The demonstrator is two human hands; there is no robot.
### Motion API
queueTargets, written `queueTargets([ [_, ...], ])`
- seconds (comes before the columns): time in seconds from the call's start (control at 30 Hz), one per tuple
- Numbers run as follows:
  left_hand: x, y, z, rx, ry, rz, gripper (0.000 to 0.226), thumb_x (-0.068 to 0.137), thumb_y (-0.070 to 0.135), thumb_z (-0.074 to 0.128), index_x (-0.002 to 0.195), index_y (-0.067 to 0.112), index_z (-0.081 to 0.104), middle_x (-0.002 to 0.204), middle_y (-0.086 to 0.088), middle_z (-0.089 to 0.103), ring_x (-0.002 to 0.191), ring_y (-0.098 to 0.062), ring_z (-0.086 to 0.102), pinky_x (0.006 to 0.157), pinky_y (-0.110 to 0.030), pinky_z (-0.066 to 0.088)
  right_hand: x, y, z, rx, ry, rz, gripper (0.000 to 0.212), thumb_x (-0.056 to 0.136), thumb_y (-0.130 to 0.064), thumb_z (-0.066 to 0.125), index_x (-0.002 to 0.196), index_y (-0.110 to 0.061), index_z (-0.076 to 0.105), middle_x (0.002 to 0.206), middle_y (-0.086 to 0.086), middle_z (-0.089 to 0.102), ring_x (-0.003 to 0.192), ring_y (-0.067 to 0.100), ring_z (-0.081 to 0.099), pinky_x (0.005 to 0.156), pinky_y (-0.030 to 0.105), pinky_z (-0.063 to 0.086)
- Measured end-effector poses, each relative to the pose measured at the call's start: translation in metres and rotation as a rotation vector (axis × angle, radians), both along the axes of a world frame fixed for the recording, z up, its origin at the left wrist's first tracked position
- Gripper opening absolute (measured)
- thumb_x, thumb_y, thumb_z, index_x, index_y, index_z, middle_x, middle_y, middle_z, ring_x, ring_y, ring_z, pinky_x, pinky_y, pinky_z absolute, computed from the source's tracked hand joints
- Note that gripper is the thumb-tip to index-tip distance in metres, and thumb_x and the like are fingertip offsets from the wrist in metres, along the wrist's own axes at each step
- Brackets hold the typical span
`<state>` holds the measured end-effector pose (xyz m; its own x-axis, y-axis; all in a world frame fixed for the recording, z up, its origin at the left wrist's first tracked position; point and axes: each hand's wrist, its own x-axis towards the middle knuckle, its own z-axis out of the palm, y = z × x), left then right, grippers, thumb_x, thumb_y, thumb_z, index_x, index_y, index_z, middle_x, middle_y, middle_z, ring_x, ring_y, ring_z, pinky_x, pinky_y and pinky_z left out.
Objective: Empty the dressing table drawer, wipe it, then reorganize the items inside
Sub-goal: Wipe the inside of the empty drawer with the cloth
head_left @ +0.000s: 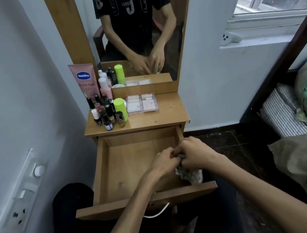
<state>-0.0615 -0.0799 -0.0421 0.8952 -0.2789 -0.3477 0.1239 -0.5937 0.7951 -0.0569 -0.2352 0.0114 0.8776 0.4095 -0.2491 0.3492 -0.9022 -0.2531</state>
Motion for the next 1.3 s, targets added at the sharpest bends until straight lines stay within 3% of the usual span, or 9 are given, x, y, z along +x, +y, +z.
queueTargets([
  [0.3,-0.048,0.007,0.053,-0.134,-0.063,-0.138,0.020,0.086,0.045,0.055,0.092,0.032,0.070,0.088,0.011,0.067,0.080,-0.005,0.062,0.065,-0.026,0.044,-0.048,-0.029,0.056,0.300,0.330,-0.215,0.018,0.081,-0.037,0.068,0.094,-0.043,0.079,0.088,-0.006,0.079,0.078,0.009,0.075,0.069,0.033,0.065],
  [0.4,-0.058,0.007,0.063,-0.152,-0.053,-0.142,0.032,0.087,0.038,0.051,0.111,0.032,0.070,0.106,0.007,0.071,0.096,-0.010,0.066,0.078,-0.032,0.055,-0.068,-0.029,0.052,0.221,0.215,-0.195,0.027,0.077,-0.038,0.075,0.097,-0.056,0.071,0.085,-0.016,0.071,0.075,-0.008,0.069,0.055,0.012,0.054],
  [0.53,-0.075,0.030,0.062,-0.034,-0.075,-0.130,0.034,0.079,0.036,0.047,0.107,0.036,0.065,0.111,0.009,0.064,0.098,-0.012,0.061,0.087,-0.042,0.054,-0.091,0.010,0.021,0.205,0.129,-0.104,0.046,0.074,-0.050,0.063,0.120,-0.048,0.069,0.095,-0.014,0.062,0.082,0.000,0.061,0.064,0.013,0.045],
  [0.8,-0.104,0.160,0.067,0.224,-0.096,0.102,0.029,0.060,0.051,0.050,0.082,0.034,0.060,0.094,0.017,0.058,0.086,-0.003,0.060,0.079,-0.036,0.054,-0.106,0.152,-0.008,0.699,0.136,0.120,0.036,0.081,-0.020,0.074,0.116,-0.021,0.072,0.076,-0.010,0.070,0.067,0.007,0.064,0.060,0.022,0.045],
  [0.9,-0.114,0.200,0.073,0.317,-0.116,0.229,0.026,0.060,0.044,0.054,0.081,0.030,0.062,0.093,0.014,0.061,0.086,-0.005,0.062,0.077,-0.031,0.051,-0.110,0.200,-0.016,0.713,0.065,0.156,0.043,0.082,-0.022,0.077,0.124,-0.018,0.067,0.095,0.008,0.072,0.092,0.028,0.063,0.080,0.041,0.052],
  [0.97,-0.120,0.218,0.079,0.315,-0.119,0.276,0.029,0.058,0.040,0.057,0.082,0.025,0.064,0.094,0.005,0.064,0.087,-0.014,0.064,0.081,-0.037,0.054,-0.117,0.217,-0.020,0.740,0.017,0.182,0.048,0.082,-0.023,0.077,0.129,-0.020,0.064,0.104,0.005,0.062,0.098,0.024,0.059,0.084,0.039,0.052],
  [1.07,-0.133,0.239,0.085,0.250,-0.070,0.248,0.033,0.051,0.035,0.069,0.083,0.028,0.066,0.097,0.000,0.064,0.086,-0.018,0.067,0.078,-0.038,0.058,-0.133,0.219,-0.027,0.695,-0.127,0.369,0.053,0.080,-0.012,0.074,0.129,-0.013,0.056,0.117,0.005,0.055,0.100,0.027,0.060,0.080,0.038,0.052],
  [1.17,-0.143,0.234,0.084,0.278,-0.043,0.140,0.043,0.044,0.032,0.076,0.084,0.035,0.063,0.100,0.006,0.059,0.084,-0.011,0.063,0.071,-0.023,0.053,-0.140,0.199,-0.036,0.516,-0.288,0.563,0.044,0.076,-0.003,0.069,0.118,0.000,0.057,0.121,0.018,0.058,0.104,0.039,0.059,0.066,0.050,0.058],
  [1.3,-0.148,0.196,0.070,0.466,-0.285,0.040,0.034,0.055,0.024,0.065,0.083,0.037,0.052,0.097,0.015,0.048,0.091,-0.007,0.050,0.080,-0.024,0.047,-0.141,0.174,-0.039,0.443,-0.393,0.606,0.040,0.069,-0.001,0.079,0.107,0.001,0.066,0.109,0.021,0.066,0.082,0.040,0.066,0.048,0.037,0.048],
])
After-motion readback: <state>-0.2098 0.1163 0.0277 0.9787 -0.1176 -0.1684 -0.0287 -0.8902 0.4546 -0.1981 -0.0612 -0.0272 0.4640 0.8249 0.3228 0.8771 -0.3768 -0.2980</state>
